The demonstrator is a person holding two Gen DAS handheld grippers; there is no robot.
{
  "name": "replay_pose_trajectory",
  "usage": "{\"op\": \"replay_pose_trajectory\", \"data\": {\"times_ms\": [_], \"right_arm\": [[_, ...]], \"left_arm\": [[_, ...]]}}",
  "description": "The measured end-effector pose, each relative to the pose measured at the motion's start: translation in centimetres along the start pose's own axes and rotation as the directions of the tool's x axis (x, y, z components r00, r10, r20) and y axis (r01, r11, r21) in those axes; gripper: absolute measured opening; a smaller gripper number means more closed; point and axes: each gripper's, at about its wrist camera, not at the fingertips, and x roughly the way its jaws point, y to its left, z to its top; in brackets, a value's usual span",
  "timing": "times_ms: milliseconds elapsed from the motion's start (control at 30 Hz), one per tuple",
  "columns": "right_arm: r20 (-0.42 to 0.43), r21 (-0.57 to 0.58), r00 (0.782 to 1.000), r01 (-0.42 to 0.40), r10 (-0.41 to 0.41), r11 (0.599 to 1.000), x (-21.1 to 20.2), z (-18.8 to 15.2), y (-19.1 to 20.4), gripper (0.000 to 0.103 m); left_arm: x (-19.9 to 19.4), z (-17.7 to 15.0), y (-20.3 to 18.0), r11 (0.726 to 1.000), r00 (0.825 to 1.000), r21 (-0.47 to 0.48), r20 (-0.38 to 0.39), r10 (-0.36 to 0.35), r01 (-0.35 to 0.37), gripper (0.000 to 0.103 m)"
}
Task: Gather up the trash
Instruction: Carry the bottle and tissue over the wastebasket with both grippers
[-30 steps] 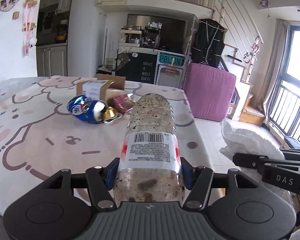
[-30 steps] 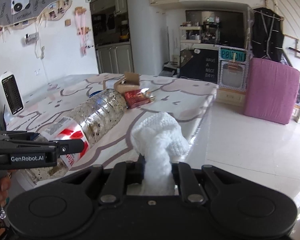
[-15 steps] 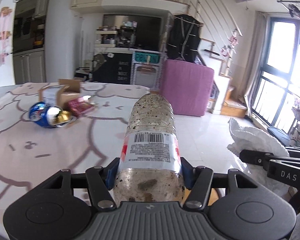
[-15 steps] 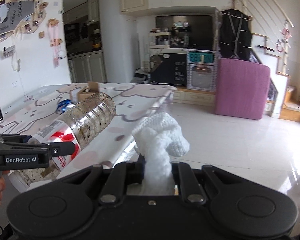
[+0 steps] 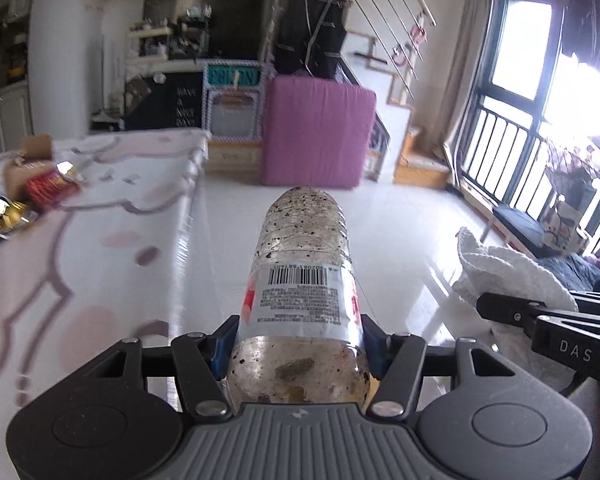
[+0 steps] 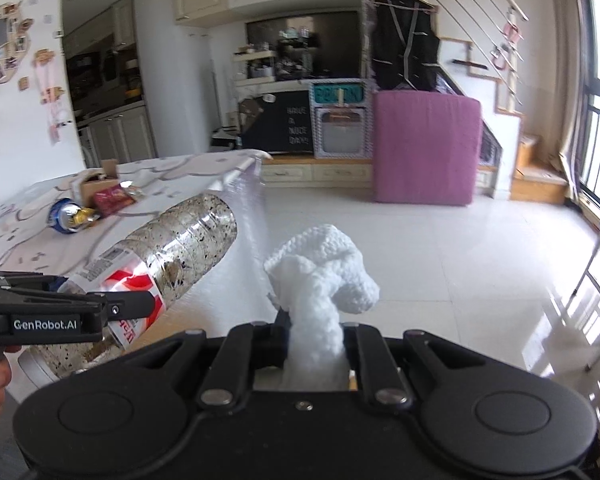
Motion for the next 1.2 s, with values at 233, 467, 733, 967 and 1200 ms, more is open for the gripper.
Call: {"op": "replay_pose_trajectory", "data": {"times_ms": [233, 467, 733, 967, 1200], "right_arm": [[-0.066, 0.057, 0.997, 0.040, -0.037, 0.998, 2.4, -1.9, -3.5, 0.014], [-0.152, 0.104, 0.988, 0.043, -0.027, 0.994, 6.1, -4.1, -6.1, 0.014], [-0.218, 0.171, 0.976, 0.013, 0.025, 0.985, 11.0, -4.9, -8.5, 0.014], [-0.290, 0.228, 0.954, -0.007, 0.074, 0.974, 16.3, -5.8, -9.5, 0.014], [-0.367, 0.275, 0.924, 0.001, 0.104, 0.961, 20.6, -7.4, -10.5, 0.014]], "left_arm": [[6.4, -1.4, -1.4, 1.000, 0.989, 0.006, -0.148, -0.008, 0.009, 0.061], [13.5, -3.2, -1.9, 1.000, 0.954, 0.011, -0.300, -0.005, 0.009, 0.061], [20.9, -4.1, -1.2, 0.999, 0.909, -0.053, -0.417, -0.027, 0.005, 0.061], [26.9, -4.7, 0.1, 0.996, 0.854, -0.084, -0.519, -0.030, -0.016, 0.061], [31.8, -4.9, 1.2, 0.993, 0.805, -0.107, -0.592, -0.031, -0.041, 0.061]]}}
